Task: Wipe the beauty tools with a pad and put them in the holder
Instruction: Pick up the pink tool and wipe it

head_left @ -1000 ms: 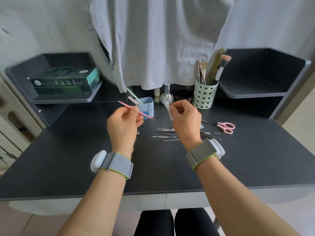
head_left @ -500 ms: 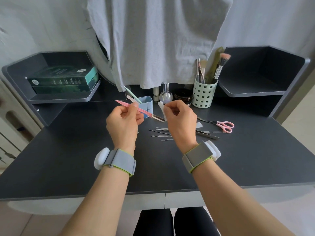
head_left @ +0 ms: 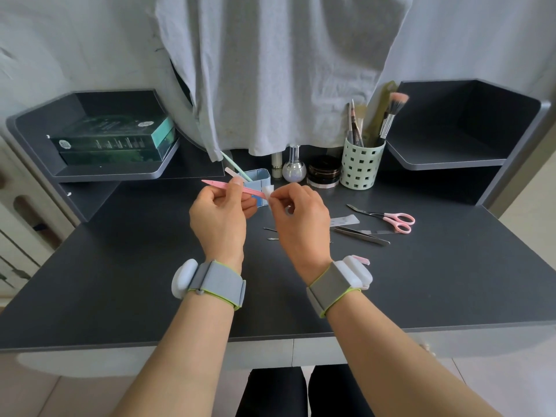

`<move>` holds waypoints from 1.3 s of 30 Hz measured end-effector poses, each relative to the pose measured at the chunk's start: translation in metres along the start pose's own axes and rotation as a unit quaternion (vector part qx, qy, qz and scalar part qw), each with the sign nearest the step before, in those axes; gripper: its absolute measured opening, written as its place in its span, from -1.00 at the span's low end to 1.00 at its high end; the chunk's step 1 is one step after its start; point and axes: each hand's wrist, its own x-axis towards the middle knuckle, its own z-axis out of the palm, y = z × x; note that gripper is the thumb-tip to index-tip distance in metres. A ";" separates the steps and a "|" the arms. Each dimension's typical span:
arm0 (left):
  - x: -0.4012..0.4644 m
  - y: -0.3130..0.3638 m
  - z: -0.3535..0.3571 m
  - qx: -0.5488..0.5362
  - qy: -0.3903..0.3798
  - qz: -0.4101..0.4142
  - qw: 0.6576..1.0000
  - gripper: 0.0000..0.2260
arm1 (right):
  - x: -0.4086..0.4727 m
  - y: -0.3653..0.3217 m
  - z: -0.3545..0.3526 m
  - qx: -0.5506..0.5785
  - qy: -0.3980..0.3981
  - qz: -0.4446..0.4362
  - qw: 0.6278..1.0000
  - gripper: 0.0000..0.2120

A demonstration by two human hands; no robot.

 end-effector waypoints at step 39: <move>0.009 0.008 0.000 0.008 -0.002 0.024 1.000 -0.78 | 0.015 0.027 -0.016 -0.036 0.003 0.069 0.997 -0.93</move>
